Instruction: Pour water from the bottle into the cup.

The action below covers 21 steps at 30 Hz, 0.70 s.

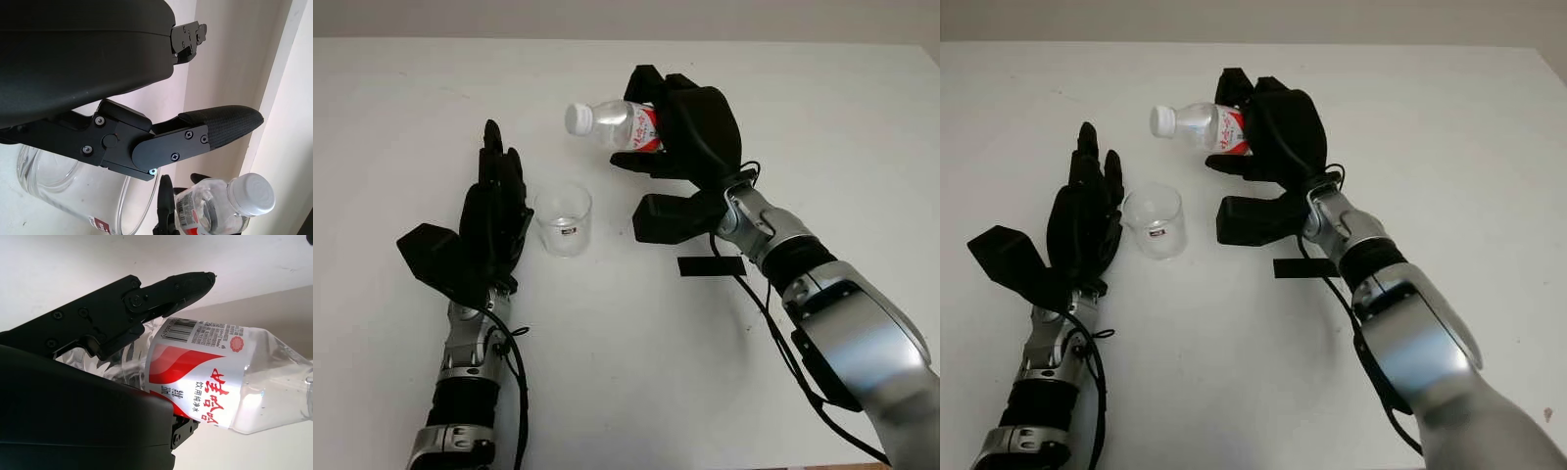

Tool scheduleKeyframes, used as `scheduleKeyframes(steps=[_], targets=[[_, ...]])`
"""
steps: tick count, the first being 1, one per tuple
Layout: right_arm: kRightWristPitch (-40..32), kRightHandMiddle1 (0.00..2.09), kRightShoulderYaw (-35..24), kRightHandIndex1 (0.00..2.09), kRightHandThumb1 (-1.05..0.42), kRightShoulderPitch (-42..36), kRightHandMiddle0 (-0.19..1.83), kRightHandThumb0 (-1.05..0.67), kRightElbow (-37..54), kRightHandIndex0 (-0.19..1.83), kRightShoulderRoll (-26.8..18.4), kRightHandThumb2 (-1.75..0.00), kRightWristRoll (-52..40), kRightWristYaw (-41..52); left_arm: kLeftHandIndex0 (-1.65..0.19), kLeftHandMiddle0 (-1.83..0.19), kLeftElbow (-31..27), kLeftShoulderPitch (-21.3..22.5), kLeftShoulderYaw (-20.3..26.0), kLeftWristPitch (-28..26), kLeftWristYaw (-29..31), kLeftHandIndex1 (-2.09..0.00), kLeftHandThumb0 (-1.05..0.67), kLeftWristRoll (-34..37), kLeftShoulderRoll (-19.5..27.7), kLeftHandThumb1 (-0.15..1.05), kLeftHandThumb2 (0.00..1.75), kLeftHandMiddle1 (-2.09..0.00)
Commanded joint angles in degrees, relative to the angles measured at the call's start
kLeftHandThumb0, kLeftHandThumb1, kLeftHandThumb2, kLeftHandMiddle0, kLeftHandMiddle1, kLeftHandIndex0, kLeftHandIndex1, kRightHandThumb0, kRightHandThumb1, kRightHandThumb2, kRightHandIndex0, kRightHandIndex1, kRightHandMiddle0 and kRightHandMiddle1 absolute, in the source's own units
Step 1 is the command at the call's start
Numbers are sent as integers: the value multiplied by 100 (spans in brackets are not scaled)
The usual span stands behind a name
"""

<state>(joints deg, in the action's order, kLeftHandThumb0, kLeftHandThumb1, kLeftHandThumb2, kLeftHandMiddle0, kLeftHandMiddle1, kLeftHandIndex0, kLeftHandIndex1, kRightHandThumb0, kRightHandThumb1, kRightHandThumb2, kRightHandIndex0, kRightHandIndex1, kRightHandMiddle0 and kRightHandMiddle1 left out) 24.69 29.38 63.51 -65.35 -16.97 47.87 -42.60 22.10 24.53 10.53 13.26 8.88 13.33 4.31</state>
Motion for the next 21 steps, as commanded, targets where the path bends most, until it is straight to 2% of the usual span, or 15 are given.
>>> scheduleKeyframes(steps=[1,9,21], targets=[[60,209,146,209,-105,202,107,-43,-9,148,-116,-25,166,-221,18,16,40,33,-2,60,-9,-5,-82,-21,-35,105,70,-6],[30,209,759,209,-105,417,89,-46,-64,130,-354,-29,891,-852,17,15,39,23,26,107,-7,-6,-83,13,-43,105,70,-6],[-302,209,1394,209,-105,681,75,-51,77,131,-572,-20,1701,-1506,17,14,120,21,28,181,-20,-5,-82,5,-58,105,70,-5]])
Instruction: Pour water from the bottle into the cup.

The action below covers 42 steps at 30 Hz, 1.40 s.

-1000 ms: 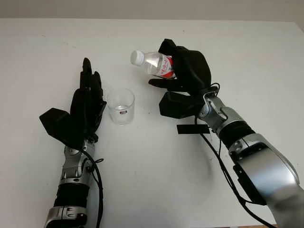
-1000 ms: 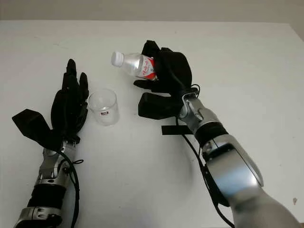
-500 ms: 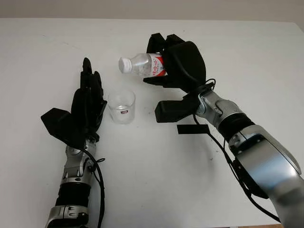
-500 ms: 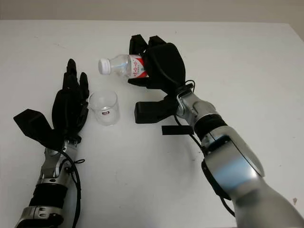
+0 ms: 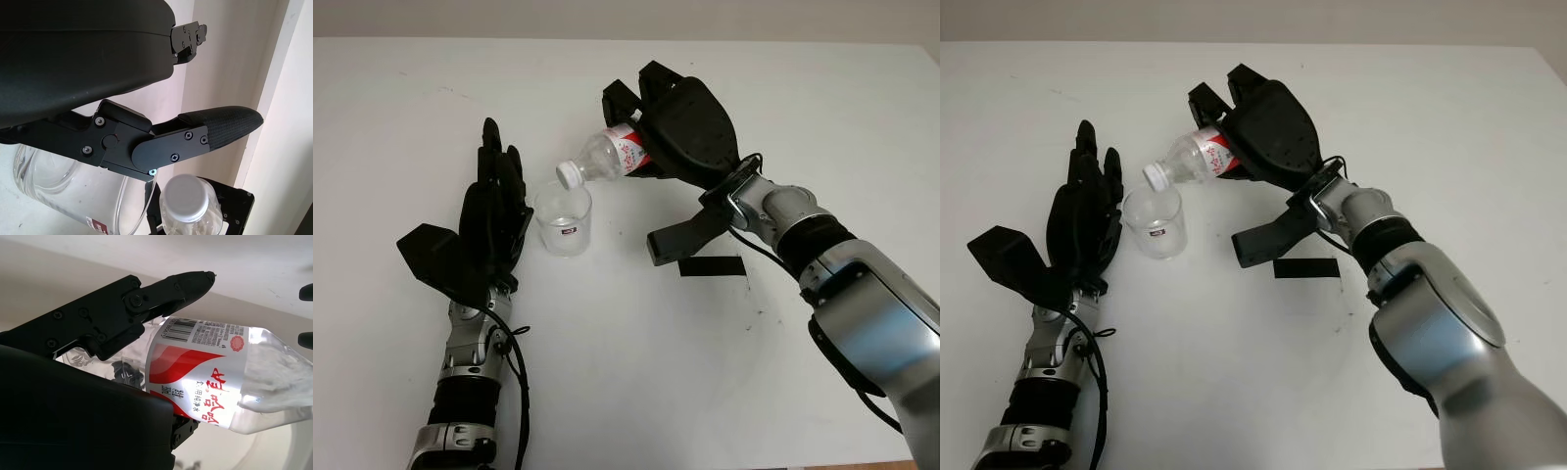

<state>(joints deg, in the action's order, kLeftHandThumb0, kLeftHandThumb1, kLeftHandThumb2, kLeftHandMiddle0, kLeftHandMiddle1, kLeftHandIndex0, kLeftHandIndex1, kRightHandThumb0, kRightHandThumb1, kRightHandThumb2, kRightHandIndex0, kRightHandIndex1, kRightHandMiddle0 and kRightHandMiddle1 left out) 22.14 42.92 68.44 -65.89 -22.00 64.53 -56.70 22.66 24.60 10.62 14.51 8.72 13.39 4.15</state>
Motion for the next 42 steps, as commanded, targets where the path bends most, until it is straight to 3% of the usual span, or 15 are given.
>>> scheduleKeyframes(steps=[1,4,11,14,19,24,26,30,34,37,42], targets=[[-71,209,80,209,-105,206,72,-51,144,131,-80,-20,80,-105,17,15,71,17,15,63,-9,-5,-82,-3,-49,105,70,-5],[-257,209,222,209,-105,251,60,-52,202,128,-103,-23,278,-194,17,15,50,15,0,52,-37,-5,-82,-12,-69,105,70,-5],[-685,209,501,209,-105,309,58,-54,319,127,-134,-26,635,-417,17,14,42,-3,4,59,-44,-5,-82,-2,-85,105,70,-6],[-749,192,627,209,-105,341,42,-53,373,122,-164,-20,790,-511,17,14,51,-8,6,63,-35,-6,-82,-2,-81,105,70,-5],[-935,181,788,209,-105,375,41,-54,379,116,-167,-11,1009,-697,18,15,73,0,15,54,1,-5,-82,24,-72,105,70,-5],[-1036,204,842,209,-105,378,48,-55,362,118,-139,-30,1048,-727,17,15,89,-7,26,58,10,-5,-82,26,-63,105,70,-5],[-934,200,809,209,-105,370,41,-54,373,117,-137,-29,972,-702,17,15,110,0,26,79,23,-5,-82,19,-55,105,70,-5],[-297,204,414,209,-105,251,51,-52,303,121,-37,-20,315,-658,17,16,146,24,18,109,22,-5,-82,-1,-51,105,70,-5],[142,209,25,209,-105,141,84,-48,228,133,2,-22,-349,-383,18,16,135,18,19,90,9,-5,-82,0,-51,105,70,-5],[353,209,-295,209,-105,48,84,-47,289,133,-27,-28,-804,-35,18,16,149,22,25,88,25,-5,-82,13,-44,105,70,-5],[783,209,-1146,209,-105,-310,101,-44,646,140,-28,-27,-1907,703,17,15,152,30,31,69,32,-6,-82,23,-35,105,69,-6]])
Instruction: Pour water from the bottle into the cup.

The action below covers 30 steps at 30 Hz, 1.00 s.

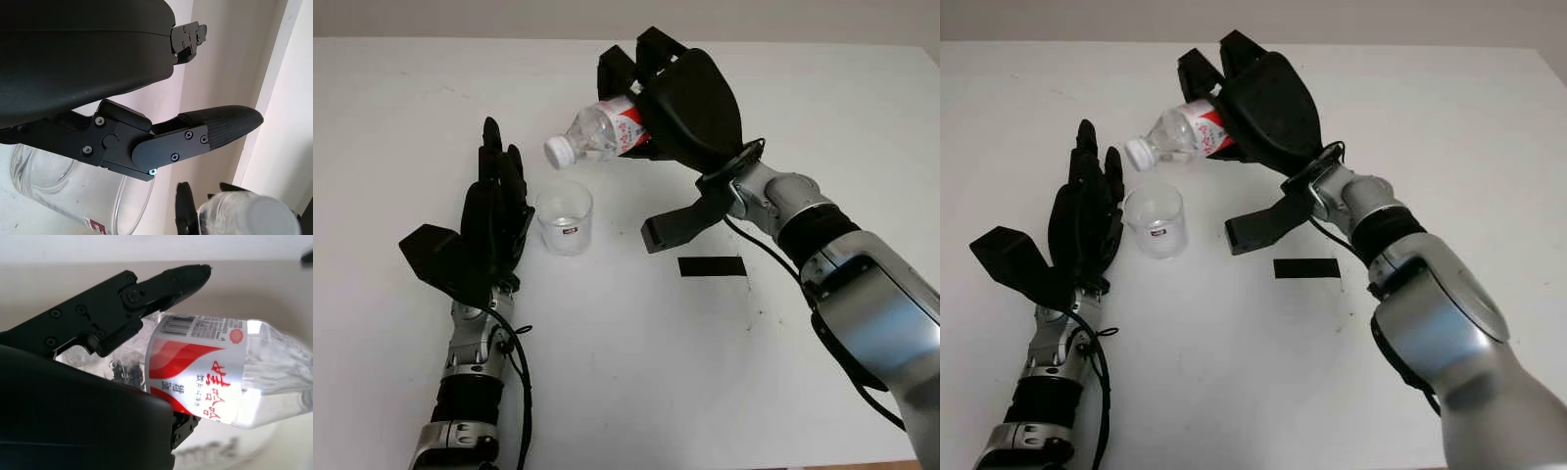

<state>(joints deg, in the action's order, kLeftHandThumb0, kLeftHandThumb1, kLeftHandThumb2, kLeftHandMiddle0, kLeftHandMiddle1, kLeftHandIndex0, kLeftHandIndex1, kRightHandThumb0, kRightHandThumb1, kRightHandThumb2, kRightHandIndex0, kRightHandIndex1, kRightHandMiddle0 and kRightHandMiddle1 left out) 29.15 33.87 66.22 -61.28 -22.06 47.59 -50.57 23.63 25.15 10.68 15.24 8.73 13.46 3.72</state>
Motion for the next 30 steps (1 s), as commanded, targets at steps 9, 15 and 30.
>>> scheduleKeyframes(steps=[9,15,30], targets=[[-322,209,-2009,209,-105,-1522,111,-39,1877,145,286,-37,-3325,3463,17,16,-17,-64,38,-109,106,-5,-83,48,63,105,69,-5],[-1779,209,-2607,209,-105,-2762,115,-38,3830,141,417,-36,-4366,4937,19,18,-32,-79,39,-197,194,-5,-84,69,120,105,70,-5],[-5480,209,-3601,209,-105,-4473,103,-44,6910,139,532,-36,-6066,6087,19,16,42,-37,26,-269,274,-3,-83,57,65,105,71,-5]])
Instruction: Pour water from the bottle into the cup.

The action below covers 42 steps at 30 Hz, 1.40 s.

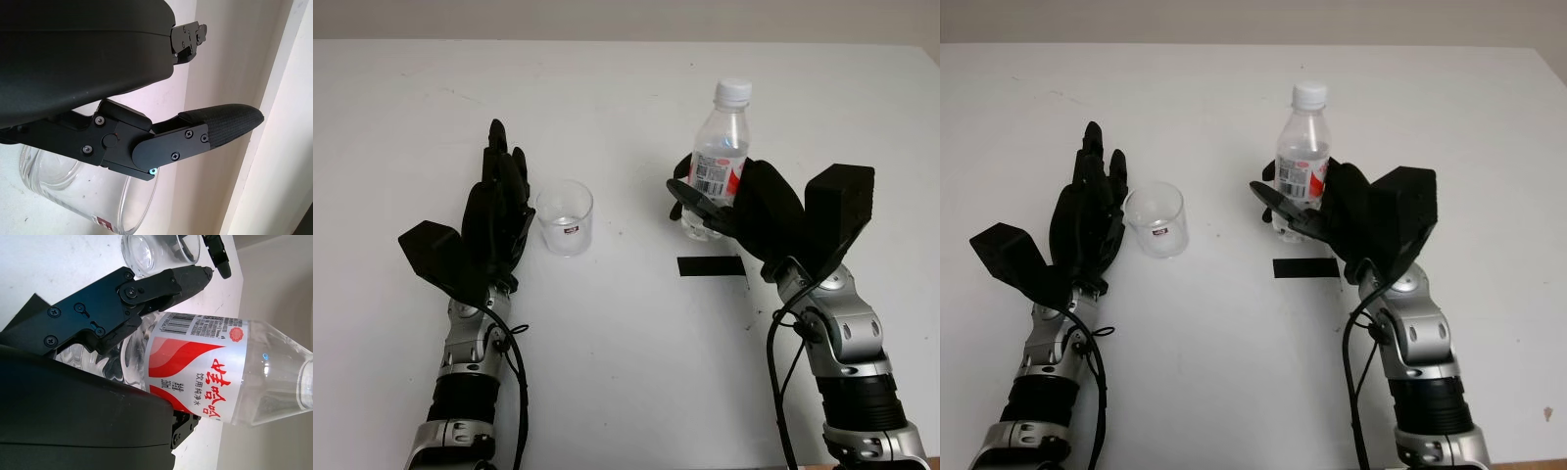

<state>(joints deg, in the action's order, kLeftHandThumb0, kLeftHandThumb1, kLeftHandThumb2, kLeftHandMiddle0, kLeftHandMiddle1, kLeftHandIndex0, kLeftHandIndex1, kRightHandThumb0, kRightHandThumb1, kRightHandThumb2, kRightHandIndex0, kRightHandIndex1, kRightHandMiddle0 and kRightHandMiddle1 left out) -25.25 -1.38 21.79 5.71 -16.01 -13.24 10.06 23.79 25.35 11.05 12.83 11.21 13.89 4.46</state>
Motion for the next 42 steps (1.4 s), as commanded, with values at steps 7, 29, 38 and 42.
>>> scheduleKeyframes(steps=[7,29,38,42], targets=[[53,209,-348,209,-105,-162,103,-44,56,141,-93,-34,124,59,19,17,6,-101,-44,-8,-11,-2,-83,-68,-2,105,71,-5],[2078,209,-201,209,-105,-668,111,-43,-893,150,557,-41,889,-176,19,19,-72,-102,37,-97,113,-1,-83,10,115,105,71,-5],[2143,209,-147,209,-105,-762,121,-43,-885,152,592,-42,924,-91,19,19,-58,-82,58,-127,142,-1,-84,28,132,105,71,-5],[2124,209,-141,209,-105,-781,119,-43,-874,150,623,-41,986,-173,19,19,-66,-94,56,-119,180,0,-82,15,166,105,72,-4]])
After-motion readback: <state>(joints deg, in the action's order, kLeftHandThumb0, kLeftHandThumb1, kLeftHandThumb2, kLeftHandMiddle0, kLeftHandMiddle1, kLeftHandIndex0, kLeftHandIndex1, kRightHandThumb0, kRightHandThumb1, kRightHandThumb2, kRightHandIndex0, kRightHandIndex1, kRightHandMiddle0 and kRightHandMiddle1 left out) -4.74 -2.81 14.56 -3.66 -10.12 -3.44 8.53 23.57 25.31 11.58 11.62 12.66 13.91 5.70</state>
